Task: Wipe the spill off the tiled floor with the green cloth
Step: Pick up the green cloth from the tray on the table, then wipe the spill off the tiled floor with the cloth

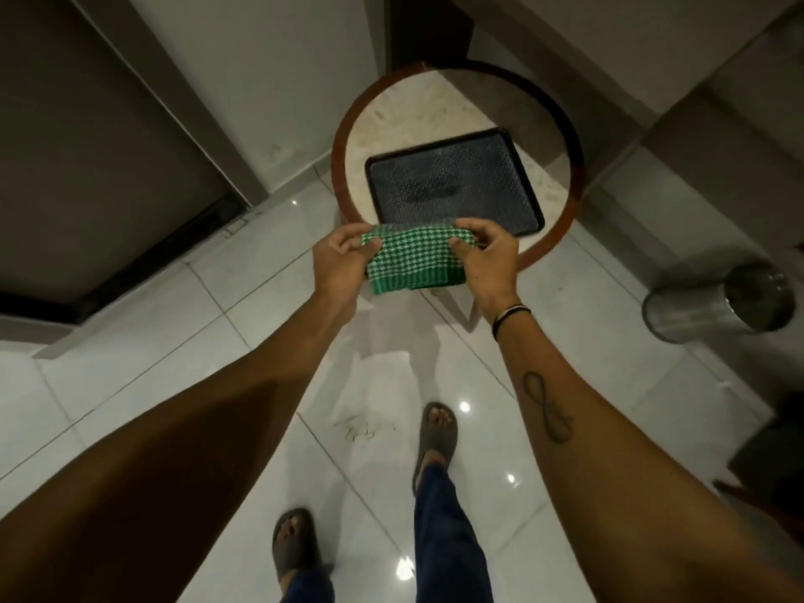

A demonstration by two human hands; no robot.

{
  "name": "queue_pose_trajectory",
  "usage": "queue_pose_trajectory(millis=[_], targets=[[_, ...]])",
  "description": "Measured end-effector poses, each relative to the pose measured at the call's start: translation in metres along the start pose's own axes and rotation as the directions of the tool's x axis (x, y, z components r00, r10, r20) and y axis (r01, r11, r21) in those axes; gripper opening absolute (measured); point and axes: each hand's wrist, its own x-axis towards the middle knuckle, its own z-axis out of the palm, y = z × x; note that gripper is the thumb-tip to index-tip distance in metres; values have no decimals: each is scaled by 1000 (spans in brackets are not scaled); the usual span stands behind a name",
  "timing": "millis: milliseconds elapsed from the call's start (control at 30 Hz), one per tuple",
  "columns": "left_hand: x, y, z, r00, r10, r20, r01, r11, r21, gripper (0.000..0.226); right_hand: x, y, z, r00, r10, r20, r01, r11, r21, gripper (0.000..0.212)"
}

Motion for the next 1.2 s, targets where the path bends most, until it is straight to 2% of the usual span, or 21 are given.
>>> queue_pose_trajectory(millis=[233,400,533,700,767,833,967,1000,1067,1100,1200], targets=[[-113,-60,-145,996,3,85,-7,999,45,28,-192,24,37,993,113,-16,-111,987,115,31],[-181,-109,-246,989,-66,130,53,993,106,31,-326,56,63,970,243,10,-242,959,146,27],[-224,-146,-295,978,-150,142,135,985,109,34,-399,75,67,921,386,48,-388,904,181,29],[-250,-190,-320,929,-350,119,358,932,-54,57,-442,105,76,877,480,13,-463,838,289,15],[-249,-212,-325,903,-418,104,427,899,-100,60,-448,123,84,868,497,12,-473,818,328,16],[-247,-236,-330,883,-456,110,466,879,-98,59,-452,142,91,850,526,25,-500,792,350,25],[-242,-284,-340,863,-490,128,493,870,10,37,-460,191,100,726,661,191,-678,640,361,68],[-240,-298,-343,863,-486,137,484,874,53,32,-461,207,102,693,683,233,-716,615,330,69],[-234,-330,-351,867,-481,132,464,875,138,33,-464,242,108,653,691,310,-756,616,222,46],[-231,-349,-355,873,-472,126,448,876,179,35,-466,261,113,642,696,323,-763,622,175,41],[-216,-413,-362,896,-424,129,375,881,288,39,-470,318,132,656,703,275,-748,653,118,50]])
